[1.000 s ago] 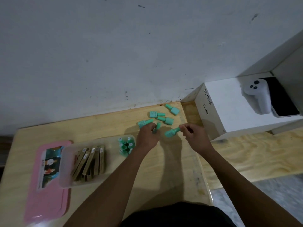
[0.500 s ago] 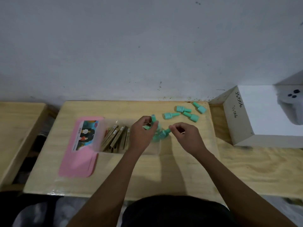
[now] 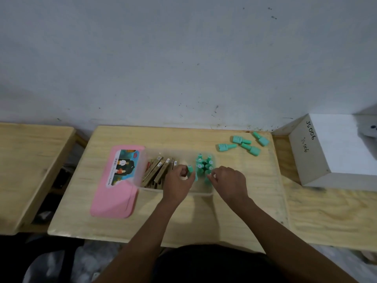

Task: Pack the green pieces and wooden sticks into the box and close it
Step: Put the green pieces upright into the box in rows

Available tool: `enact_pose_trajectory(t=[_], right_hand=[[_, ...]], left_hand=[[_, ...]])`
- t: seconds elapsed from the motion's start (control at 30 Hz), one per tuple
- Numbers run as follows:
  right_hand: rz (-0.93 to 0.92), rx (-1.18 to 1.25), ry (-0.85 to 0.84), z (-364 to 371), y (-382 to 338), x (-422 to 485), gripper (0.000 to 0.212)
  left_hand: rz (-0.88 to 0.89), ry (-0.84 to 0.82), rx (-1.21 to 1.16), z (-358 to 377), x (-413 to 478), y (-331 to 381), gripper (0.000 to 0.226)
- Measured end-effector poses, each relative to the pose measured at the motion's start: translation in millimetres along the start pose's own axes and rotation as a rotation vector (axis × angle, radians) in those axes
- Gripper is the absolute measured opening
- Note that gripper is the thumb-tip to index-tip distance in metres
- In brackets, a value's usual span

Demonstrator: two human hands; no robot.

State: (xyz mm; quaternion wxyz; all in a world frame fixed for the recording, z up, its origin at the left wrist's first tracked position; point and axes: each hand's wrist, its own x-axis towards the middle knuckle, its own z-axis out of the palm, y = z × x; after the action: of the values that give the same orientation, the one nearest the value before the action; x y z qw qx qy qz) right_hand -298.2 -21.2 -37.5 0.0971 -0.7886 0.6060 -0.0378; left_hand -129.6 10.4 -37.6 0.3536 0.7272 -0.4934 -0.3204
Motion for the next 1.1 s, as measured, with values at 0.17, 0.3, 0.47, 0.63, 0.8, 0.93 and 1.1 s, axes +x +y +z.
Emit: enact_pose_trajectory(t=[0.17,0.3,0.47,0.63,0.8,0.93,1.1], right_hand=[[0.024,-0.066,0.05,10,-6,-6,0.027],[0.072,-0.074,0.088,9,-11,-5,0.025],[0.133,-0.034,0.034,8,-11,-3,0.029],[0.182,0.063,-0.013,2,-11,-6,0.029],[0.193,0.11,-0.033,2,-10,-11,0.026],[0.203,0.141,-0.02,1,-7,-15,0.026],[0.228,0.228,0.01,-4,-6,-18,0.028]], left_hand=[[0.015,-0.097,0.089,1,5,-7,0.015],[-0.01,-0.142,0.128,5,11,-13,0.021],[0.013,-0.195,0.202,13,15,-11,0.02],[0.048,-0.181,0.256,23,16,-11,0.015],[0.109,-0.139,0.324,28,16,-13,0.019],[0.101,-0.12,0.345,28,18,-12,0.026],[0.113,-0.128,0.38,29,17,-13,0.029]])
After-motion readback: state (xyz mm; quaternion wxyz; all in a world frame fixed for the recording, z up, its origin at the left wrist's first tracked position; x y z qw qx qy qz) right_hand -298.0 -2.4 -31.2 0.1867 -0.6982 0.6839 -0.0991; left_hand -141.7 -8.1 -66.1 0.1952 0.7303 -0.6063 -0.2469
